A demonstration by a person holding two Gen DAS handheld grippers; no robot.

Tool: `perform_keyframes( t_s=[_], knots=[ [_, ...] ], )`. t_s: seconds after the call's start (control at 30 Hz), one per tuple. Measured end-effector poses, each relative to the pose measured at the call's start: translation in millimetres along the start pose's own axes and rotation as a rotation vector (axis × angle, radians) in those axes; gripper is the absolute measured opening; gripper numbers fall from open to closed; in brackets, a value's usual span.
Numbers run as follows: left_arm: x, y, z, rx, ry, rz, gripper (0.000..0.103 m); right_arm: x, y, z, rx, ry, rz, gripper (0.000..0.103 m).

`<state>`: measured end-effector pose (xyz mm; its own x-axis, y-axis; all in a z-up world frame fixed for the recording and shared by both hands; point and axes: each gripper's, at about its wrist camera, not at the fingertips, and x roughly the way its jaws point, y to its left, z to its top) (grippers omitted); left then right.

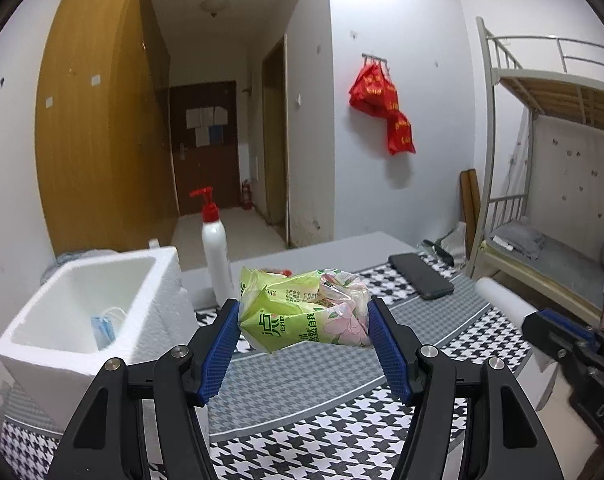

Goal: Organize soft objects
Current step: 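Lift the snack bag and foam roller and carry both tools toward the foam box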

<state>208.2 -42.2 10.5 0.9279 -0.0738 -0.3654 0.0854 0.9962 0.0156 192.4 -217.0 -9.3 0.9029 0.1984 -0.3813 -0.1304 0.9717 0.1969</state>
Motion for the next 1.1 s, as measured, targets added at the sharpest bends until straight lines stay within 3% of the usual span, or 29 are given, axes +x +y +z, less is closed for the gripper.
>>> perform_keyframes(
  t_s=[0.77,1.1],
  knots=[
    [-69.5,32.5,19.1,0.001,-0.169,0.075,0.065,-11.0,38.0,15.2,-0.094,-0.035,0.125,0.021],
    [-82.3,46.9,18.0,-0.013,-0.190,0.099,0.066,-7.6,57.0,24.5,-0.136,-0.041,0.197,0.021]
  ],
)
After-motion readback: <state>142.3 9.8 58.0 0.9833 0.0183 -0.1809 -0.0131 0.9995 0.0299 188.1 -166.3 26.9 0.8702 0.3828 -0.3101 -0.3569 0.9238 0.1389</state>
